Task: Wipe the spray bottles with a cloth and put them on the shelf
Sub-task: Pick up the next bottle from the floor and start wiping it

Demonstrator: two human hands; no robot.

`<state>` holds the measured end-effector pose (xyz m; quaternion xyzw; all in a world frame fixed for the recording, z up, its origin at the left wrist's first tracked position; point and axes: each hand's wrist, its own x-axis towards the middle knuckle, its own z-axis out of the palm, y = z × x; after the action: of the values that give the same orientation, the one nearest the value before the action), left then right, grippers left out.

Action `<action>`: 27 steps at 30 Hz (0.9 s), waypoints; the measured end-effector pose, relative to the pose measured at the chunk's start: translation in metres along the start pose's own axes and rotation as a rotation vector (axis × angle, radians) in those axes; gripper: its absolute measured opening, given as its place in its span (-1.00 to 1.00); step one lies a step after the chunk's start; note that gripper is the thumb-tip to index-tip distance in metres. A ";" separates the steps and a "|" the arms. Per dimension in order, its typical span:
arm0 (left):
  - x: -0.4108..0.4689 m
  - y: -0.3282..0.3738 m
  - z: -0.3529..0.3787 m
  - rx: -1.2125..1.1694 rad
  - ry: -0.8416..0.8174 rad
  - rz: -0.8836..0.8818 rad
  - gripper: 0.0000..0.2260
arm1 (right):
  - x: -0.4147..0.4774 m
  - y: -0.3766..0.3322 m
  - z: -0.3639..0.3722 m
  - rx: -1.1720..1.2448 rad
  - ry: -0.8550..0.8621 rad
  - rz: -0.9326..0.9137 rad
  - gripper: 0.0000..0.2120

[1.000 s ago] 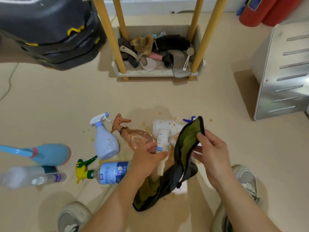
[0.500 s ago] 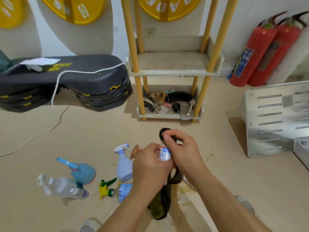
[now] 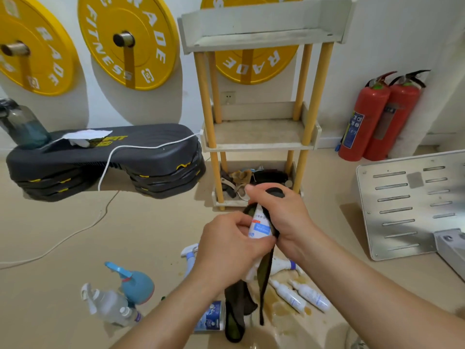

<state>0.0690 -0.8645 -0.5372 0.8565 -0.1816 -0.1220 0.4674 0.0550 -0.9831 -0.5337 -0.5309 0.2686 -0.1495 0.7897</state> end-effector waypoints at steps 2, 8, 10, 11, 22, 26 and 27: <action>0.001 -0.002 -0.005 -0.312 -0.135 -0.119 -0.78 | -0.002 -0.010 -0.003 -0.012 -0.053 -0.027 -0.82; 0.007 -0.003 -0.010 -0.112 -0.055 0.007 -0.70 | -0.005 -0.018 0.001 -0.033 -0.044 -0.047 -0.79; 0.006 0.000 -0.006 0.158 0.111 0.144 -0.74 | -0.006 -0.011 0.007 -0.015 0.088 -0.077 -0.83; 0.005 0.001 -0.003 0.293 0.184 0.239 -0.76 | -0.007 -0.007 0.011 0.008 0.138 -0.092 -0.84; 0.036 -0.011 -0.054 -0.318 -0.378 0.089 -0.78 | 0.010 -0.044 0.003 0.004 -0.420 0.001 -0.79; 0.044 -0.022 -0.044 -0.065 -0.109 0.144 -0.90 | 0.019 -0.046 -0.007 -0.261 -0.326 -0.083 -0.89; 0.044 -0.021 -0.041 -0.052 -0.031 0.135 -0.87 | 0.020 -0.043 -0.006 -0.349 -0.293 -0.131 -0.92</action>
<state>0.1282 -0.8421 -0.5347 0.8279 -0.2427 -0.1082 0.4939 0.0692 -1.0150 -0.5011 -0.6917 0.1380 -0.0730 0.7051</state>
